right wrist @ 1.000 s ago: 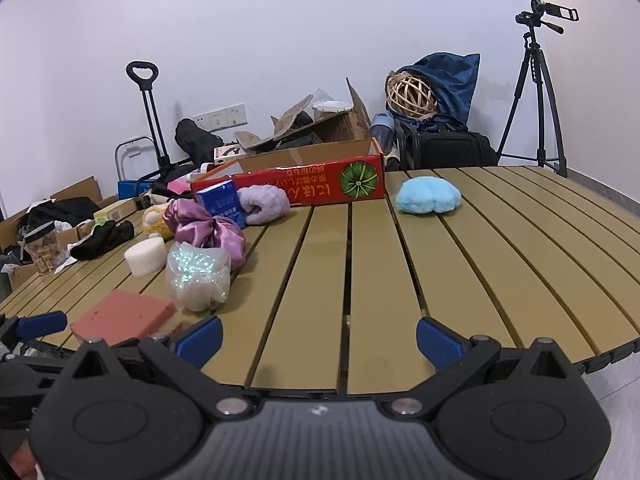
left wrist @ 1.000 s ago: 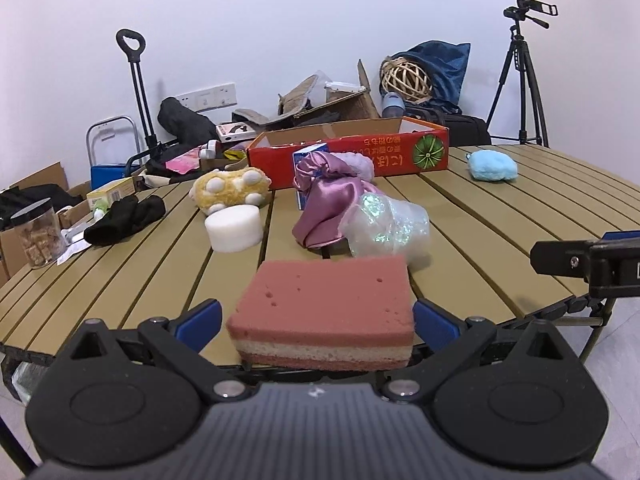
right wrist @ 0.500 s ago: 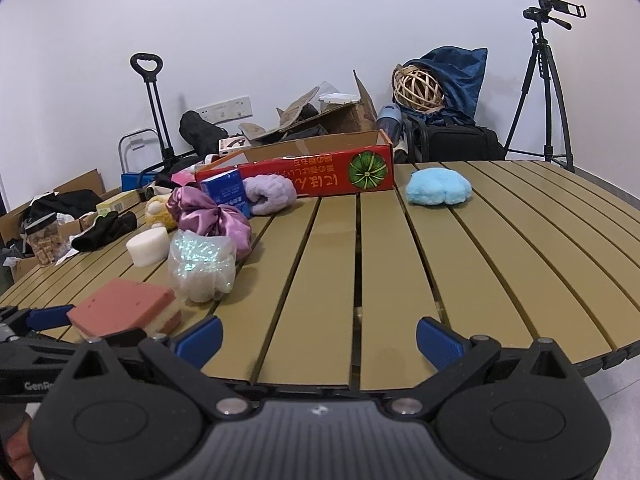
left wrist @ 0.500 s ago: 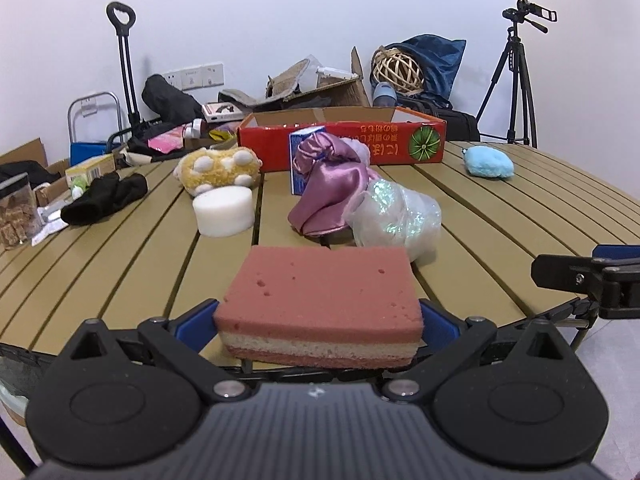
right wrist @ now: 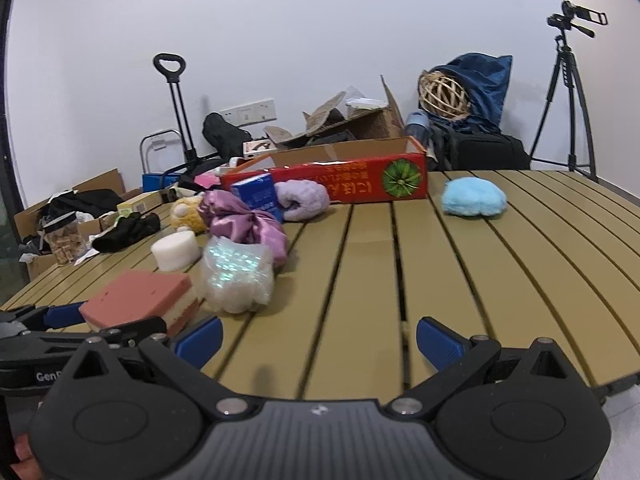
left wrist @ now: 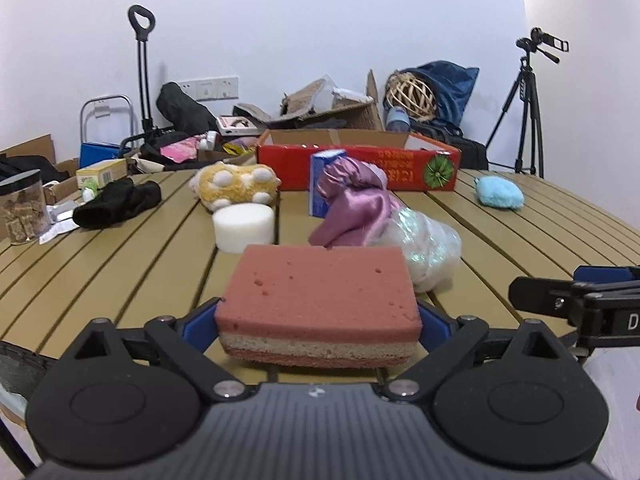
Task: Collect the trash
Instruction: 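Reach the right tool to the iridescent plastic bag and close on it, then carry the pink sponge and plastic bag down over the black bin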
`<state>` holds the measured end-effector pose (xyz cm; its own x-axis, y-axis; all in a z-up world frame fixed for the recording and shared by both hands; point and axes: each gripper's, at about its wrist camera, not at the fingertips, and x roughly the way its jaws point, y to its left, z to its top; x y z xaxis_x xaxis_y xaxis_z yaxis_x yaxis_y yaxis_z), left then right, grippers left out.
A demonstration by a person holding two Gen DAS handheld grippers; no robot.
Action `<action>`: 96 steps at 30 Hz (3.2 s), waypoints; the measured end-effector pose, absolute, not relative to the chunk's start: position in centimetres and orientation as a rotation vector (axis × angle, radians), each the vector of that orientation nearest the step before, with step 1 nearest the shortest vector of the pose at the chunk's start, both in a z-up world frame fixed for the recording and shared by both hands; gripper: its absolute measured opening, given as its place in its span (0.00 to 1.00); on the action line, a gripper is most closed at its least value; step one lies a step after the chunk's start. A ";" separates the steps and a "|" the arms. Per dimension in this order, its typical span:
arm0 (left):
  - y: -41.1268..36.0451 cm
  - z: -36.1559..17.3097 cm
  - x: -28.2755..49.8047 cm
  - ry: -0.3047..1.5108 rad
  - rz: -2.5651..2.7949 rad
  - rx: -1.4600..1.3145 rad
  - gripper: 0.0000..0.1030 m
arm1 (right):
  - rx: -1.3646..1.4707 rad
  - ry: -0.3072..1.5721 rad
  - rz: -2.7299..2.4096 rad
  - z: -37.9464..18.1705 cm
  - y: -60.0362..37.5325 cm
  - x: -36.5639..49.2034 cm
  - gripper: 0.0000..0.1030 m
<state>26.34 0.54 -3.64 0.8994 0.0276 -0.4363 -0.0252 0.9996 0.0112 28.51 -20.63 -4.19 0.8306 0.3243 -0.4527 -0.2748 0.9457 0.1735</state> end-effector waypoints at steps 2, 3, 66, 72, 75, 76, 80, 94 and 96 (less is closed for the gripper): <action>0.9 -3.5 26.3 0.445 0.045 0.002 0.95 | 0.094 0.491 0.331 -4.0 -19.9 28.7 1.00; 1.2 -3.3 26.4 0.441 0.054 -0.002 0.95 | 0.090 0.487 0.337 -3.9 -19.5 28.8 1.00; 6.8 -1.6 24.2 0.412 0.182 -0.085 0.95 | 0.045 0.333 0.390 -3.9 -16.5 26.8 0.38; 5.1 -1.3 22.6 0.406 0.146 -0.081 0.95 | 0.043 0.339 0.385 -3.6 -16.9 25.0 0.38; 4.5 -1.2 21.7 0.404 0.135 -0.071 0.95 | 0.043 0.344 0.389 -3.4 -17.0 23.9 0.38; 4.2 -1.1 21.3 0.404 0.130 -0.069 0.95 | 0.042 0.347 0.390 -3.4 -17.0 23.6 0.38; 3.6 -1.1 19.9 0.410 0.113 -0.064 0.95 | 0.030 0.366 0.393 -3.4 -17.2 22.1 0.38; 2.8 -1.8 15.6 0.448 0.100 -0.018 0.95 | 0.010 0.489 0.376 -5.0 -18.2 17.9 0.38; 2.7 -2.1 15.0 0.458 0.095 -0.011 0.95 | 0.009 0.511 0.371 -5.3 -18.3 17.4 0.38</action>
<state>14.98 2.68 -2.10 0.8925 0.0893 -0.4422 -0.0942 0.9955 0.0110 17.40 -18.26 -5.34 0.8074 0.3489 -0.4758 -0.3445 0.9334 0.0999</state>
